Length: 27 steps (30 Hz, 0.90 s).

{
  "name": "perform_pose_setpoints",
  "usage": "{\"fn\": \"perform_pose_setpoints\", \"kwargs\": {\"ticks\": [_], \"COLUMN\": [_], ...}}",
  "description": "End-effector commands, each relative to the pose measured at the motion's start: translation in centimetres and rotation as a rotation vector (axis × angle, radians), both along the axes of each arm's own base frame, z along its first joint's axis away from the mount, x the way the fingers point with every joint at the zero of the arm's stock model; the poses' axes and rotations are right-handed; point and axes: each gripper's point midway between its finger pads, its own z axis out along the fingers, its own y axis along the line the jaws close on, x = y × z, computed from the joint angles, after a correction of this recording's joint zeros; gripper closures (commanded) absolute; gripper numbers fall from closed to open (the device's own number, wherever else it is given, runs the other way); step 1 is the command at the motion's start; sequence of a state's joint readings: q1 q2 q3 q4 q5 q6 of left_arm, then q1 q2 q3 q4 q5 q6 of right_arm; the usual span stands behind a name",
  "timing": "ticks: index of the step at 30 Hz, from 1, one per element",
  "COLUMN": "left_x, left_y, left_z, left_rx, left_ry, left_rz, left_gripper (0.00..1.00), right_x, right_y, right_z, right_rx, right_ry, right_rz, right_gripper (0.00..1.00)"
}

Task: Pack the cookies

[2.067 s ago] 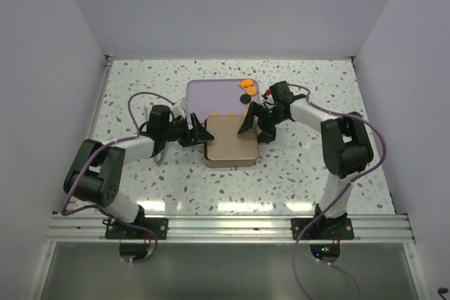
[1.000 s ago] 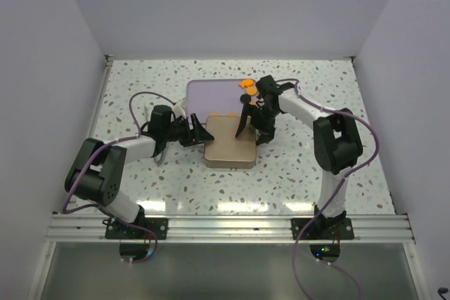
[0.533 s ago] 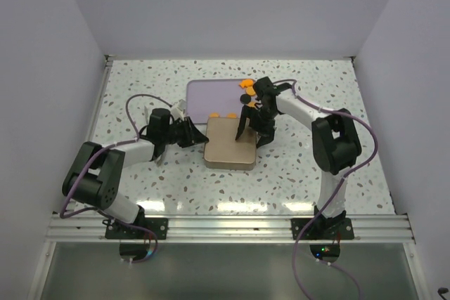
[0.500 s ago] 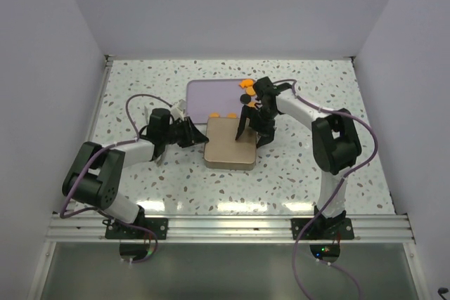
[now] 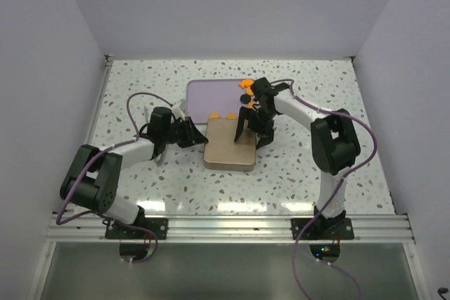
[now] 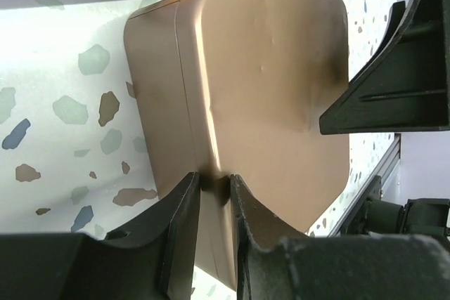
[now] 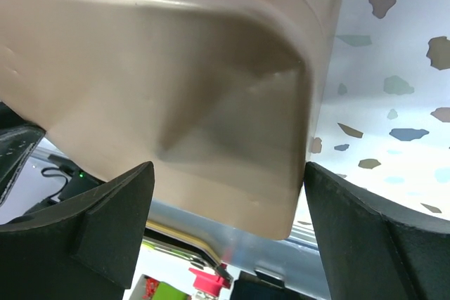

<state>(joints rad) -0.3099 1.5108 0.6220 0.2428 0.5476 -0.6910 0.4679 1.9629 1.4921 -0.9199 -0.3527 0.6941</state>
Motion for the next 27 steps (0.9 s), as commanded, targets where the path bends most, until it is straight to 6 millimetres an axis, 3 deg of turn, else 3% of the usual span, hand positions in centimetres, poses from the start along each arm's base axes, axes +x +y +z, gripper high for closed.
{"fn": "perform_pose_setpoints", "kwargs": {"ticks": [1,14,20,24,25,27], "left_x": [-0.2,0.8,1.2,1.8,2.1,2.2], "left_y": [-0.9,1.3,2.9,4.4,4.9,5.8], "left_z": [2.1,3.6,5.8,8.3,10.0,11.4], "left_rx": [-0.001,0.068,0.105,0.136,0.150,0.183], "left_ry": [-0.049,-0.079,-0.126,-0.185,-0.240,-0.271], "left_rz": [-0.060,0.011,0.045,0.088,0.106,0.137], "left_gripper": [0.72,0.11,0.06,0.03,0.03,0.02], "right_x": [0.7,1.9,2.0,1.8,1.7,1.6], "right_y": [2.2,-1.3,-2.8,-3.8,-3.9,-4.0], "right_z": [2.7,4.3,6.0,9.4,10.1,12.2], "right_rx": [0.080,0.042,0.028,0.024,0.026,0.040], "right_ry": [-0.058,-0.116,-0.160,-0.242,-0.257,-0.307], "right_rz": [0.037,0.001,-0.008,-0.012,-0.012,-0.007], "right_gripper": [0.11,0.06,0.06,0.06,0.06,0.06]}}
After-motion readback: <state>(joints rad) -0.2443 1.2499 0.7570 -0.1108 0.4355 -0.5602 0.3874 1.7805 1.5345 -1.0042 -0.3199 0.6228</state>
